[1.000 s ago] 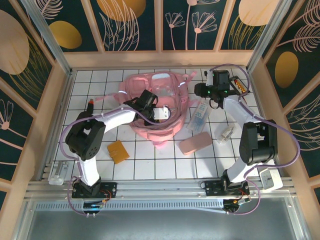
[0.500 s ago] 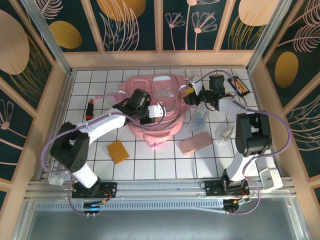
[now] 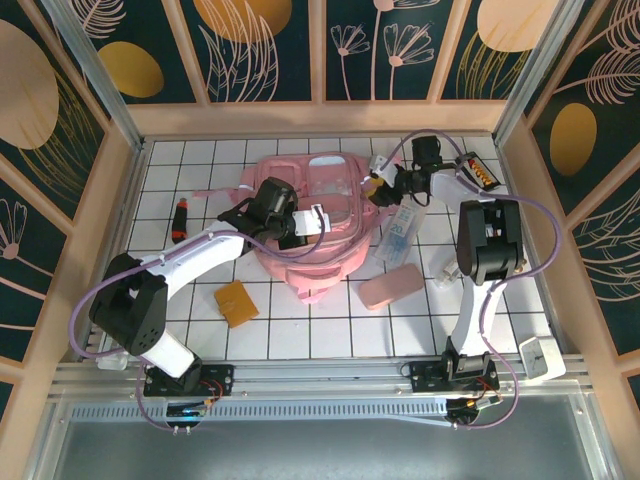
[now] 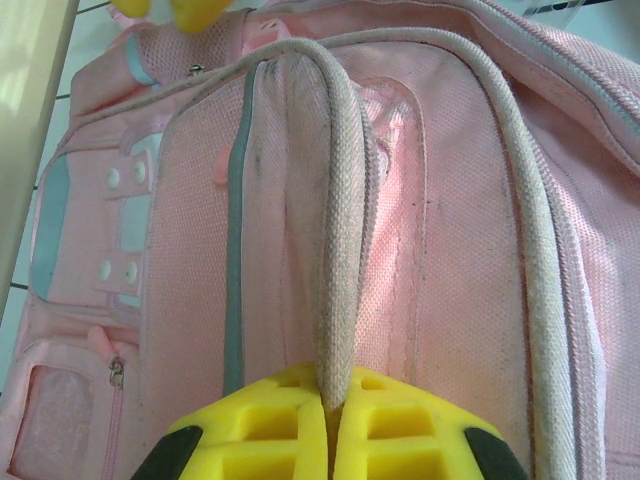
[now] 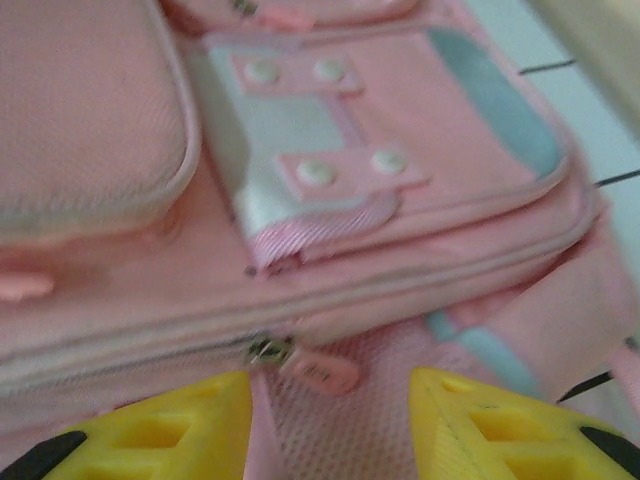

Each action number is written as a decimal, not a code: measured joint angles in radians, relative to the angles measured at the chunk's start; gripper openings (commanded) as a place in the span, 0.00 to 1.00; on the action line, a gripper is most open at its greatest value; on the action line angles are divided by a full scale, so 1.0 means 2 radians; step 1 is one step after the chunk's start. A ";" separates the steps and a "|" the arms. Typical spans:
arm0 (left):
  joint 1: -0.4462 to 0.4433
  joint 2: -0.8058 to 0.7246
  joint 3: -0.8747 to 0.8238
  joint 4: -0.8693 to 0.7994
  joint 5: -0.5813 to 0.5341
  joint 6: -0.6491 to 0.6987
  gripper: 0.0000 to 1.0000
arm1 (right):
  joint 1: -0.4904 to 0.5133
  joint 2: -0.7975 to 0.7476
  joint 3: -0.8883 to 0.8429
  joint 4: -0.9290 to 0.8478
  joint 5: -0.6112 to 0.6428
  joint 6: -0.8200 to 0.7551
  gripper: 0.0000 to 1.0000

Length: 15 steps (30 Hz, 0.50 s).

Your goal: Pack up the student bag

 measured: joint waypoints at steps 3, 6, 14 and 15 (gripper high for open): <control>0.000 0.000 0.000 0.000 0.002 0.000 0.00 | 0.000 0.011 -0.001 -0.020 0.002 -0.023 0.45; 0.000 0.000 0.000 0.000 0.008 0.000 0.00 | 0.005 0.019 -0.002 -0.016 0.020 -0.031 0.45; 0.000 0.000 -0.003 0.003 0.017 0.000 0.00 | 0.023 0.019 -0.020 0.047 0.043 -0.043 0.42; 0.000 0.000 -0.003 0.004 0.017 0.000 0.00 | 0.023 0.019 -0.025 0.056 0.043 -0.048 0.40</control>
